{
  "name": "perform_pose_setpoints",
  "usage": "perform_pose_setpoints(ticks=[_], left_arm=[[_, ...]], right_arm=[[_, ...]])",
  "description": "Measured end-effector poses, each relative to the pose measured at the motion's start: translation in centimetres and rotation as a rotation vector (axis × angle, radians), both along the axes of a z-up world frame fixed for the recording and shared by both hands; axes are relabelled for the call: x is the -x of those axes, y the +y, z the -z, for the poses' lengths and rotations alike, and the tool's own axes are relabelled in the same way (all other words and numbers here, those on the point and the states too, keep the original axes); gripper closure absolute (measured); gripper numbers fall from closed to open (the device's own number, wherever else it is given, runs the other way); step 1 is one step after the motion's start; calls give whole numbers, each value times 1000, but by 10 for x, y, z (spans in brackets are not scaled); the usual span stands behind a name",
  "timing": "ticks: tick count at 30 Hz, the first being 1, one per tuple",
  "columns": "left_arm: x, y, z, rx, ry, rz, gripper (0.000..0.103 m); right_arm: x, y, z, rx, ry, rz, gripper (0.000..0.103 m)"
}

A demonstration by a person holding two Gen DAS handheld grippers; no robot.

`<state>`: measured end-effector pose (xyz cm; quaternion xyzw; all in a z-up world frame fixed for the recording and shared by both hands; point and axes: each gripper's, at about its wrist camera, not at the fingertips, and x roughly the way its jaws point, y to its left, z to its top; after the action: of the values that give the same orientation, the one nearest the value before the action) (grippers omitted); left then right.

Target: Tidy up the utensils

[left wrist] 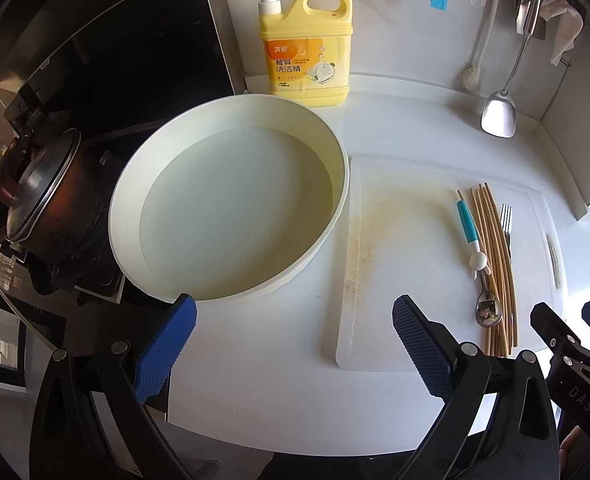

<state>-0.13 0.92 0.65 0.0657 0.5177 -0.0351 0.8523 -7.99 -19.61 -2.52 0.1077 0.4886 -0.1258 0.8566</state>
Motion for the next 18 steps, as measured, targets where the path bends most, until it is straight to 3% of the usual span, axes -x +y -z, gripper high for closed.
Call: perform_pose_setpoints(ticks=[18], left_arm=[[-2,-1,0,-2,1,1,6]], right_arm=[[-2,0,2,-2,1,-2,9]])
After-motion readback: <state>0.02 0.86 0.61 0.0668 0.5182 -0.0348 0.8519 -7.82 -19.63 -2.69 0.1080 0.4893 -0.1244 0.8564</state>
